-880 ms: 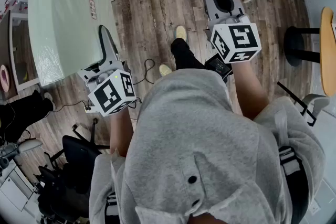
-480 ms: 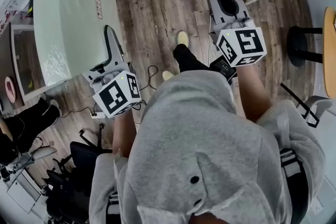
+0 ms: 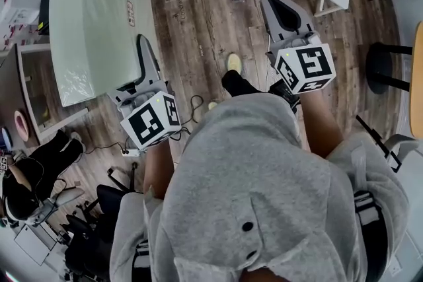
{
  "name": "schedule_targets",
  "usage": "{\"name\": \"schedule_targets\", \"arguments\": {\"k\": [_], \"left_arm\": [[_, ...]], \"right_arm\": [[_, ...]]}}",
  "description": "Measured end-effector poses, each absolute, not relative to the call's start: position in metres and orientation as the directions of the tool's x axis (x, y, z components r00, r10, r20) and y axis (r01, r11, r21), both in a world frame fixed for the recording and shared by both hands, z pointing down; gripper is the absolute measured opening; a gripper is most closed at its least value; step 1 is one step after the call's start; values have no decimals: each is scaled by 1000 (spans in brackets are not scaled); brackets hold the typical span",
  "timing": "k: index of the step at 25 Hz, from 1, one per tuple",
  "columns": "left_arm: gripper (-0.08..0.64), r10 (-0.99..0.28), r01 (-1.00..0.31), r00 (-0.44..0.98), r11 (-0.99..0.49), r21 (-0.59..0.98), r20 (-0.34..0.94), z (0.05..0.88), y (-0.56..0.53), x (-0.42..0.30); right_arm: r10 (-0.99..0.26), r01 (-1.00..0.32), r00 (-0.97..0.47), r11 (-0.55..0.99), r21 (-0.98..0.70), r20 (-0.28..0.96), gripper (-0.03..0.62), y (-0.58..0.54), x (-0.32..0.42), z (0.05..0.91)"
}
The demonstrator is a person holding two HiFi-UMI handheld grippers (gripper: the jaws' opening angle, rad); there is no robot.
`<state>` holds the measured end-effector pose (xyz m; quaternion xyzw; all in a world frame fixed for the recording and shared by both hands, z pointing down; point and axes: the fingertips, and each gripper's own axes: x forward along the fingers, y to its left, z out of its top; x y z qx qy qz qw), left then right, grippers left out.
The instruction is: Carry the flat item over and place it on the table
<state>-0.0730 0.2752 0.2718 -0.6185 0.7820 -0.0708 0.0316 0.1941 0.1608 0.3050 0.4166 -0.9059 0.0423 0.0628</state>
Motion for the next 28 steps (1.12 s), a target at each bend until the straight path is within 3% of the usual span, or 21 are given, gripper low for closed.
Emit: {"name": "schedule_targets", "arguments": {"k": [14, 28], "left_arm": [[278, -958, -952, -279, 268, -149, 59, 271, 200, -58], [278, -953, -942, -300, 291, -170, 32, 261, 189, -55]], "right_arm": [[-699, -708, -704, 705, -44, 130, 28, 79, 194, 307], [-671, -677, -732, 736, -14, 119, 28, 65, 182, 303]]}}
